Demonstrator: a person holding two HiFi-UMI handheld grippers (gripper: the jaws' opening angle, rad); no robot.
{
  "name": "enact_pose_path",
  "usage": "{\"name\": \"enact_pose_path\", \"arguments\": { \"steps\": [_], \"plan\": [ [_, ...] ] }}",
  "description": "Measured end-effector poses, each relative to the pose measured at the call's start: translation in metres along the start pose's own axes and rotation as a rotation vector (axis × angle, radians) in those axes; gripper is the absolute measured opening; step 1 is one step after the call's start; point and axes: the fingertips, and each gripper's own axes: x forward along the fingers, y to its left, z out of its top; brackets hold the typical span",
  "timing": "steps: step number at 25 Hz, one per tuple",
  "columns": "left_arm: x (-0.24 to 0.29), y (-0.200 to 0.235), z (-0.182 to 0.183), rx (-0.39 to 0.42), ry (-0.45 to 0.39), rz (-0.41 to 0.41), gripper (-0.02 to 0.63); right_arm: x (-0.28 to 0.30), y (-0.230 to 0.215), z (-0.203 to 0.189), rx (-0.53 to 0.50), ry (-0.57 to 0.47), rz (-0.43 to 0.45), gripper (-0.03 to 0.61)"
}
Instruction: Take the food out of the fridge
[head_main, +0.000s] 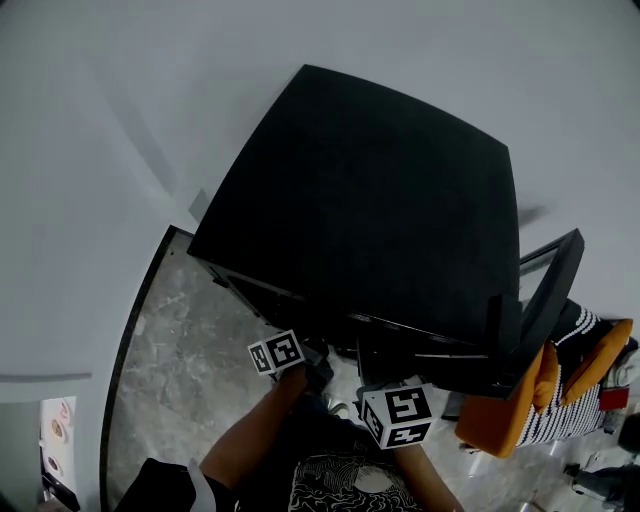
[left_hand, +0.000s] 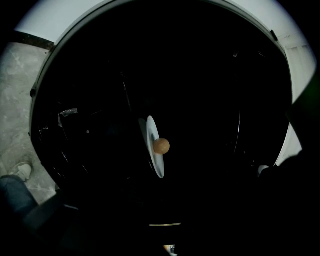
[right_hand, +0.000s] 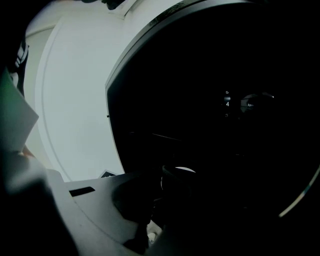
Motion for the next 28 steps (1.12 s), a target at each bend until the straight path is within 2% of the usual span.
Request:
{"name": "enact_pose_path", "arguments": {
  "steps": [8, 14, 16, 20, 28],
  "plan": [
    [0.016, 0.005, 0.006, -0.045, 0.014, -0.011, 0.101, 0.009, -0.007, -0.003, 0.007, 0.022, -0.028, 0.023],
    [0.025, 0.009, 0.007, -0.084, 0.019, 0.028, 0.098, 0.010, -0.015, -0.004, 0.018, 0.028, -0.049, 0.023],
    [0.025, 0.011, 0.007, -0.090, 0.020, 0.052, 0.061, 0.010, -0.017, -0.005, 0.021, 0.030, -0.054, 0.023],
    [0.027, 0.011, 0.008, -0.140, 0.016, 0.068, 0.038, 0.010, -0.019, -0.005, 0.024, 0.029, -0.053, 0.023],
    [0.024, 0.008, 0.009, -0.210, -0.025, 0.026, 0.020, 0.006, -0.020, -0.005, 0.025, 0.019, -0.035, 0.023]
  ]
}}
